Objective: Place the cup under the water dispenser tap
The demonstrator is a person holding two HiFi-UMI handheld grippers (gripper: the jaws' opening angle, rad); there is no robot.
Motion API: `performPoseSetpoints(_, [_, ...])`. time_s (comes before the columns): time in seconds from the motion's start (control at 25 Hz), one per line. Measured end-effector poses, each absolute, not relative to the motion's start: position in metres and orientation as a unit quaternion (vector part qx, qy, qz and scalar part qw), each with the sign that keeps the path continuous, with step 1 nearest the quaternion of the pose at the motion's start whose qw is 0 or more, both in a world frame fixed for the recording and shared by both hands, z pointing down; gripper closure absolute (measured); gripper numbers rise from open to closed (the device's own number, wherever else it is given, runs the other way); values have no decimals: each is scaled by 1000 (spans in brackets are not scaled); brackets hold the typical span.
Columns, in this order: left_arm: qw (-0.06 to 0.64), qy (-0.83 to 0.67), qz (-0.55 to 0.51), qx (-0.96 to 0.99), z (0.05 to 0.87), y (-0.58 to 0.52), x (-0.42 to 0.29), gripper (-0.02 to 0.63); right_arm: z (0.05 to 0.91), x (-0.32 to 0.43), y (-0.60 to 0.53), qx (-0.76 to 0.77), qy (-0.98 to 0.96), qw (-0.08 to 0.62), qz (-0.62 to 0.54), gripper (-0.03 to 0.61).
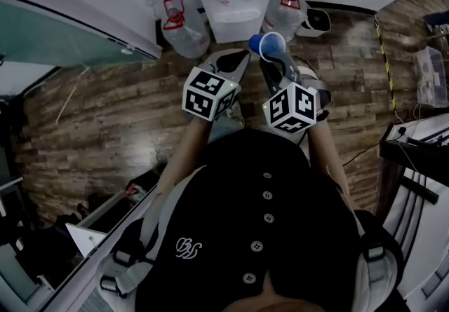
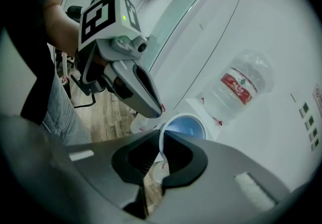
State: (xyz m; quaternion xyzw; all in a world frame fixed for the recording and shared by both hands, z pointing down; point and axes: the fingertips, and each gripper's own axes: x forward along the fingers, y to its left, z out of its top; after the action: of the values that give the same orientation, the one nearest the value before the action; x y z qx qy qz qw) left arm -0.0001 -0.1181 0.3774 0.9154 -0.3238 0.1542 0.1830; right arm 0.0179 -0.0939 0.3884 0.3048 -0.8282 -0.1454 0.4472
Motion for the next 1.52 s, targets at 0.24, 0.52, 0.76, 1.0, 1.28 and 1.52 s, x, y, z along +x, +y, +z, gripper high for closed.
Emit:
performPoseSetpoints(0.24, [188, -296, 156, 923, 384, -147, -12, 614, 398, -1, -122, 307, -827, 452, -133, 555])
performPoseSetpoints(0.52, [195, -289, 161, 923, 390, -167, -24, 614, 406, -14, -142, 304, -826, 459, -120, 555])
performPoseSetpoints(0.76, [211, -289, 164, 919, 402, -169, -29, 614, 414, -20, -145, 298, -829, 460, -109, 555])
performPoseSetpoints(1.0, [220, -290, 177, 914, 411, -173, -29, 614, 421, -12, -147, 293, -828, 468, -99, 555])
performPoseSetpoints(1.28, [228, -306, 178, 907, 415, -183, -21, 614, 423, -4, -154, 278, -832, 471, -96, 555])
performPoseSetpoints(1.52, [238, -318, 175, 901, 417, -197, -15, 614, 430, 3, -166, 247, -835, 480, -108, 555])
